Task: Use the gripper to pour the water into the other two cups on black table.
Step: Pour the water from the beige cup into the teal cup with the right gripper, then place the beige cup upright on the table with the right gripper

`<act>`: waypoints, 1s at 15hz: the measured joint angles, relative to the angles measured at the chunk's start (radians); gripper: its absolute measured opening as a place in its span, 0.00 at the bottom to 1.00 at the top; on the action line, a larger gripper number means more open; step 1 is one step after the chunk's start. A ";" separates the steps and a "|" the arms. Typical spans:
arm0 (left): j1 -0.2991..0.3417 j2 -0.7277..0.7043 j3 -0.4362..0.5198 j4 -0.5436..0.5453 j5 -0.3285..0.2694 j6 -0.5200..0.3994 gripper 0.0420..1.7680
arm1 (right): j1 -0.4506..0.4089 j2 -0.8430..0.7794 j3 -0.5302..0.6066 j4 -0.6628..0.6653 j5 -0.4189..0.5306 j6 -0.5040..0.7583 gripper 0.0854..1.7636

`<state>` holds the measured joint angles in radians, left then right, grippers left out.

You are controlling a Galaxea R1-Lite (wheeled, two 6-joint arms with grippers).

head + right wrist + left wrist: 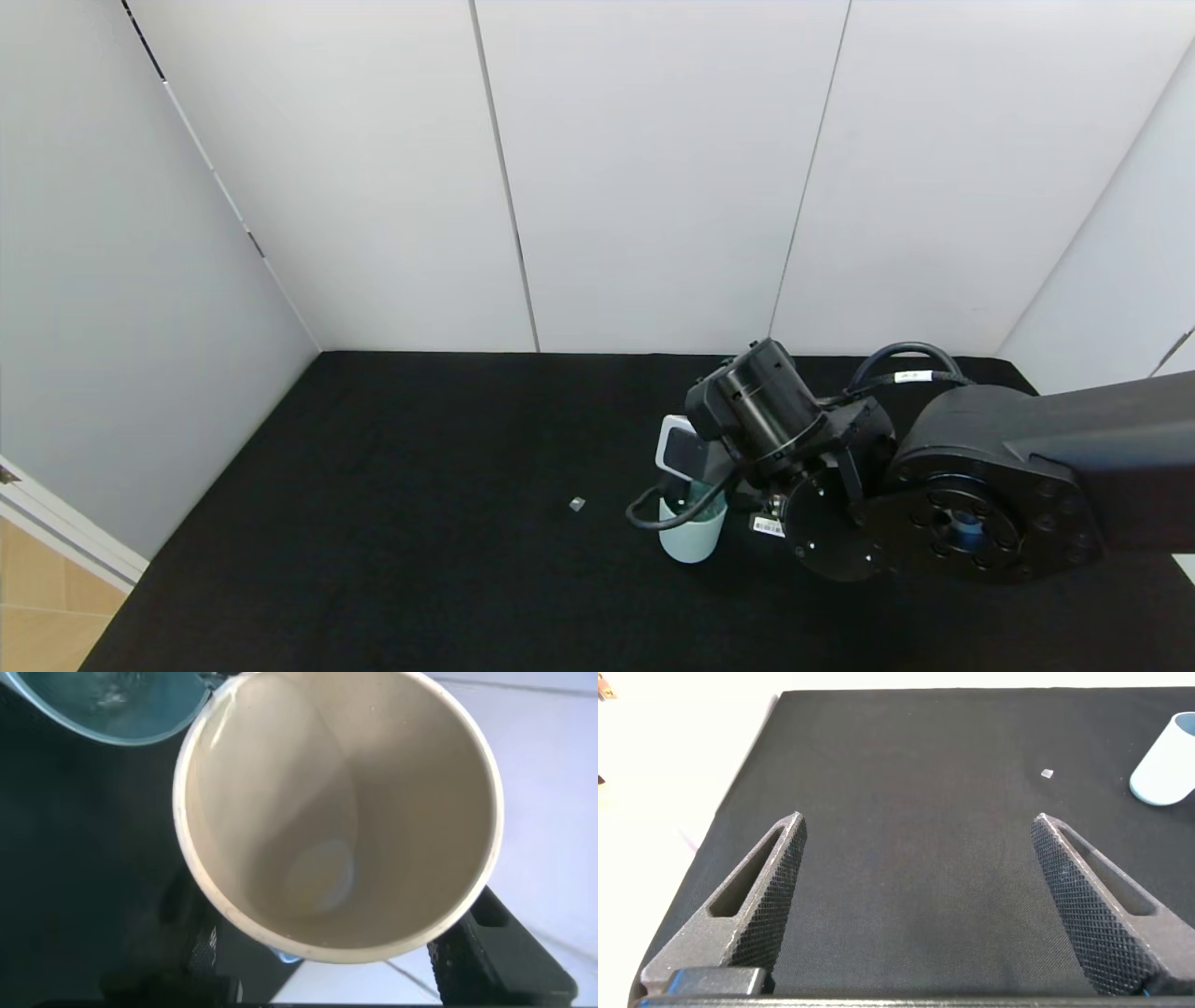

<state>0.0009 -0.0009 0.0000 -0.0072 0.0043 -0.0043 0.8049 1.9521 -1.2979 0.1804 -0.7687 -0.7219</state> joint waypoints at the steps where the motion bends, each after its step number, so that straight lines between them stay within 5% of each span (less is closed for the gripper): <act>1: 0.000 0.000 0.000 0.000 0.000 0.000 0.97 | 0.004 -0.001 0.006 0.002 0.005 0.038 0.69; 9: 0.000 0.000 0.000 0.000 0.000 0.000 0.97 | -0.001 -0.064 0.029 0.000 0.157 0.323 0.69; 15: 0.000 0.000 0.000 0.000 0.000 0.000 0.97 | -0.096 -0.174 0.049 -0.030 0.340 0.526 0.69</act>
<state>0.0009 -0.0009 0.0000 -0.0072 0.0043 -0.0043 0.7091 1.7785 -1.2494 0.1500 -0.4289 -0.1962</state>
